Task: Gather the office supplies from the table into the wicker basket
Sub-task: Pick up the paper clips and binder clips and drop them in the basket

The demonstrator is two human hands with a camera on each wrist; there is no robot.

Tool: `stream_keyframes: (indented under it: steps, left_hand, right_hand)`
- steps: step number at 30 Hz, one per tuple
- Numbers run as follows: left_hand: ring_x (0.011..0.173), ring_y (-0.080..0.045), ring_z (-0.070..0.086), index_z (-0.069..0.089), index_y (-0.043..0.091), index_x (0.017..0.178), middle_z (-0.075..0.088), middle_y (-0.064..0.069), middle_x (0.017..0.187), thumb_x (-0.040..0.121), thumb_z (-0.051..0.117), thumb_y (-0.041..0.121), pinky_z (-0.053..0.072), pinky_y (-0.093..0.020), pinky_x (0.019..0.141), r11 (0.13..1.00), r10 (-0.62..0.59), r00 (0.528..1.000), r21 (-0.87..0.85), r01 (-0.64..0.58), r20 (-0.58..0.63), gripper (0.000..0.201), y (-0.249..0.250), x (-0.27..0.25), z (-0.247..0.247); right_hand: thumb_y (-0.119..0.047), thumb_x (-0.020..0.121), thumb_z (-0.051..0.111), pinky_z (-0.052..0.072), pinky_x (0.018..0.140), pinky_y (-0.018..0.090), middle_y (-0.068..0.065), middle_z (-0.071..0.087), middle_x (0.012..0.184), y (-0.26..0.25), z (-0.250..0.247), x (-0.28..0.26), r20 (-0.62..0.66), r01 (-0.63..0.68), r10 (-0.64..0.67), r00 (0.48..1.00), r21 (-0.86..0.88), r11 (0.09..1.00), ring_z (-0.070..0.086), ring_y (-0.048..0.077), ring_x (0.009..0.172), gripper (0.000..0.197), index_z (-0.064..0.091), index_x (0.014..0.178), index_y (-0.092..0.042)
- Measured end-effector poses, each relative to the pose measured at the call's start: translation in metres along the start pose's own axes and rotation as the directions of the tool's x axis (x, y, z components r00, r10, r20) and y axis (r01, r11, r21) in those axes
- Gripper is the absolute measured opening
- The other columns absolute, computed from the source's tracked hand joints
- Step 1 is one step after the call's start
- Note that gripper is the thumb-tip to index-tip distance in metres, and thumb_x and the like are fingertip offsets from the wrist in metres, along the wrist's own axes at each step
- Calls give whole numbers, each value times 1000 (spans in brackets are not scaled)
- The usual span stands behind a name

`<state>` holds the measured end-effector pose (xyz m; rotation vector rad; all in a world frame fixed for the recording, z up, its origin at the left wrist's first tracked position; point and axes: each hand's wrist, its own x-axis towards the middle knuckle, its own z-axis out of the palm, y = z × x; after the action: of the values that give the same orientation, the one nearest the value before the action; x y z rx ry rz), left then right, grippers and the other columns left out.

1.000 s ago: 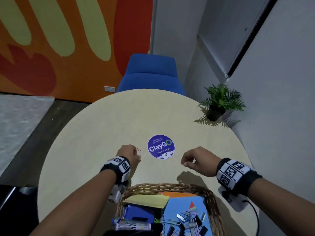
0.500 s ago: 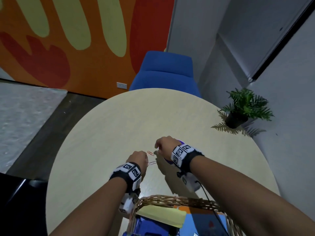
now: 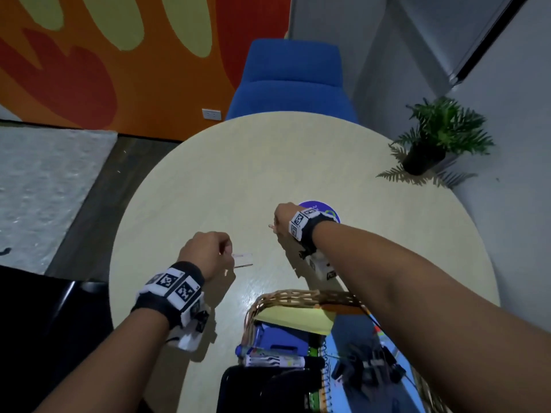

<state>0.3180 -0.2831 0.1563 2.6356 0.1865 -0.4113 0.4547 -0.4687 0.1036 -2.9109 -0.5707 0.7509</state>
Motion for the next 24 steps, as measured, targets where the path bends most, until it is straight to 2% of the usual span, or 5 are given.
stream_keyframes:
  steps: [4, 6, 13, 20, 24]
  left_hand:
    - [66, -18, 62, 61, 28, 70, 66, 9, 66, 77, 63, 15, 51, -32, 66, 989, 124, 984, -70, -134, -131, 15, 16, -26, -25]
    - [66, -14, 61, 64, 29, 74, 63, 14, 64, 79, 66, 17, 48, -30, 64, 974, 210, 968, -60, -220, -136, 14, 31, -41, -35]
    - [67, -7, 60, 68, 32, 82, 63, 18, 65, 83, 65, 28, 48, -29, 66, 904, 426, 903, -2, -427, 59, 5, 110, -76, -34]
    - [84, -19, 60, 69, 33, 98, 72, 6, 86, 85, 58, 28, 46, -31, 71, 827, 526, 803, 53, -560, 281, 17, 166, -100, 3]
    - [97, -22, 62, 64, 37, 114, 73, 6, 102, 90, 53, 26, 49, -33, 77, 791, 557, 765, 72, -607, 323, 29, 174, -103, 9]
  right_hand:
    - [-17, 82, 66, 39, 55, 27, 7, 62, 81, 16, -15, -17, 97, -7, 8, 995, -18, 1000, 47, 26, 61, 19, 58, 67, -9]
    - [-19, 81, 65, 39, 48, 23, 15, 67, 72, 29, -27, -36, 53, -18, 19, 998, -12, 1000, 51, 27, 52, 21, 66, 75, 0]
    - [-18, 82, 67, 48, 70, 35, 15, 72, 81, 74, -53, -155, 14, 42, -46, 999, 216, 975, 63, 29, 76, 17, 71, 80, -1]
    - [-18, 83, 67, 37, 55, 18, -12, 58, 58, 103, -13, -238, 32, 13, -26, 999, 342, 940, 51, 0, 53, 11, 72, 76, -11]
    - [-16, 84, 65, 40, 60, 20, -13, 61, 62, 110, 2, -266, 9, -8, 5, 1000, 402, 916, 53, -2, 57, 12, 73, 76, -14]
